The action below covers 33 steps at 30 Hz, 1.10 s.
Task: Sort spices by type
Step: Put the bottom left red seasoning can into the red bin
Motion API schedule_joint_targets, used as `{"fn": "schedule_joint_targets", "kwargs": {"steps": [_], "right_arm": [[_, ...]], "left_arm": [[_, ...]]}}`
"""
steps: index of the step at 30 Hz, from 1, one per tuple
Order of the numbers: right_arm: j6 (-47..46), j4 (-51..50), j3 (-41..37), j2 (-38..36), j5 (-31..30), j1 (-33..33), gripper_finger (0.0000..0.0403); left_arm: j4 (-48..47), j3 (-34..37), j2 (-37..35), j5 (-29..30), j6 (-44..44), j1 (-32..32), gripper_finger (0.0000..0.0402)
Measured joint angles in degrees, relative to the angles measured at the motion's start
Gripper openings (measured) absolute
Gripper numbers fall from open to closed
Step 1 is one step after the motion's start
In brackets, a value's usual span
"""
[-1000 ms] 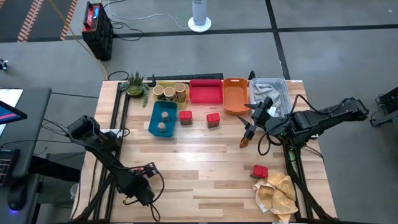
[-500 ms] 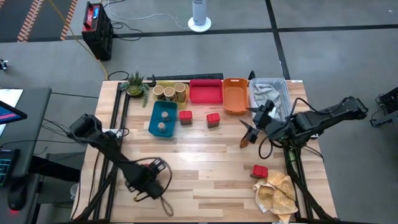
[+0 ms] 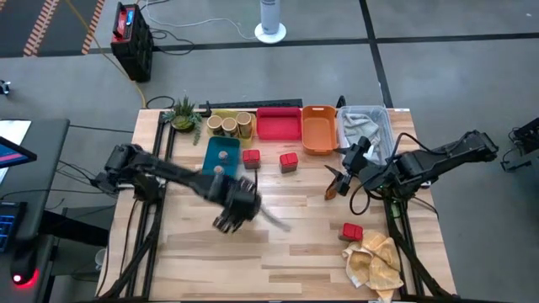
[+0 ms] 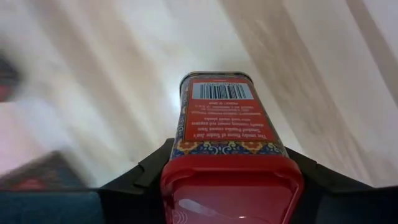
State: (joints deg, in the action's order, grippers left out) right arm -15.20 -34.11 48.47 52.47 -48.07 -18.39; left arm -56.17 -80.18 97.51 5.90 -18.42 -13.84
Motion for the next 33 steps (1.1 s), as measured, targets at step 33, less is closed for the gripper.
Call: {"fn": "schedule_joint_targets", "kwargs": {"steps": [33], "right_arm": [[1.57,6.24,-2.14,0.76,0.13,2.75,0.0303]], "left_arm": [[-12.76,-53.13,34.33,-4.09,10.52,46.36,0.0203]]}}
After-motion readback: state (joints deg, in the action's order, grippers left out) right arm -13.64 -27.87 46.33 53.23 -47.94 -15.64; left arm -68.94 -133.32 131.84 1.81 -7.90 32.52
